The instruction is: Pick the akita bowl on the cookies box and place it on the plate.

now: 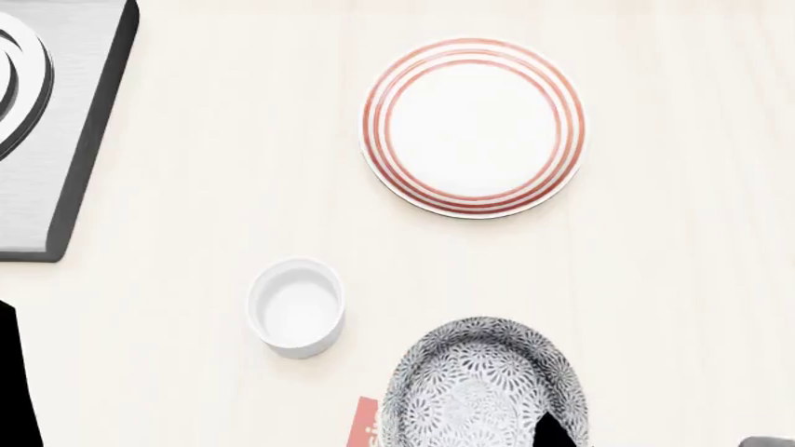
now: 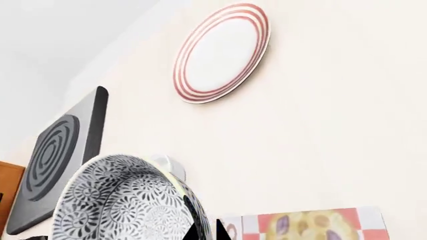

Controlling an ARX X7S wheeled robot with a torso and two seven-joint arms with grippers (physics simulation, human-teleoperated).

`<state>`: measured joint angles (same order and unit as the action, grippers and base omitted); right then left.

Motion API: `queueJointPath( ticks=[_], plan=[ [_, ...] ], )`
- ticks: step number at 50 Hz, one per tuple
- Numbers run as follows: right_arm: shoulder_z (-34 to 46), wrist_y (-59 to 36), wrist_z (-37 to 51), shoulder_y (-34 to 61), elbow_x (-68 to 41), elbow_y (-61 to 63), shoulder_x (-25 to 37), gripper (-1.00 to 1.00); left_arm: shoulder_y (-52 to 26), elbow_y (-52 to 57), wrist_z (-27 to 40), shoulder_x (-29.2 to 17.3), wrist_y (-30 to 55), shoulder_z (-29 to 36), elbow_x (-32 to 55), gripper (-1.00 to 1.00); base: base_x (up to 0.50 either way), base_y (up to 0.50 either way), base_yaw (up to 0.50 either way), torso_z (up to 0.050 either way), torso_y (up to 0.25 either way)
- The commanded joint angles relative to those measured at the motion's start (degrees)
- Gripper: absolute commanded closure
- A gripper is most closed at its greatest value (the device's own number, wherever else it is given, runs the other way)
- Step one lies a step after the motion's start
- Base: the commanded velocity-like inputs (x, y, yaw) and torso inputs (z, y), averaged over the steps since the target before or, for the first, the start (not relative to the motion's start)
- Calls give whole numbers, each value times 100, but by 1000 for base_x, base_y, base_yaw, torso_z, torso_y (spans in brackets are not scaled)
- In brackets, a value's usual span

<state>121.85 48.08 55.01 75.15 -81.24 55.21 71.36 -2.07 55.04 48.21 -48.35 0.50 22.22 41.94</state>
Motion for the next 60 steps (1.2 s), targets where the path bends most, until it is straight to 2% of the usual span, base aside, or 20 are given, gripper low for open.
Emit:
queueJointPath(
  ticks=[1,11,23,38,45,60],
  plan=[
    [-430,-410,-938,1161,-1799,-211,-45,100,-25,-26,-16,16,8,52,-25,-100,0,0,0,0,0],
    [-806,-1038,-1528,1867,-3210,-1021,-345,100,-72,-124,-92,124,71,211,-141,-100,0,0,0,0,0],
    [-1065,-1431,-1797,2173,-4104,-1940,-737,100,-110,-144,-82,115,72,219,-112,-100,0,0,0,0,0],
    [-1443,-2222,-2251,2584,-5187,-3682,-1698,100,-108,-206,-86,111,-2,202,-63,-100,0,0,0,0,0],
    [-1722,-2696,-2411,2757,-5920,-4640,-2317,100,-107,-191,-94,106,-14,219,-59,-100,0,0,0,0,0],
    [-1932,-3630,-2741,2900,-6646,-6844,-3582,100,-95,-251,-119,97,-76,221,8,-100,0,0,0,0,0]
  ],
)
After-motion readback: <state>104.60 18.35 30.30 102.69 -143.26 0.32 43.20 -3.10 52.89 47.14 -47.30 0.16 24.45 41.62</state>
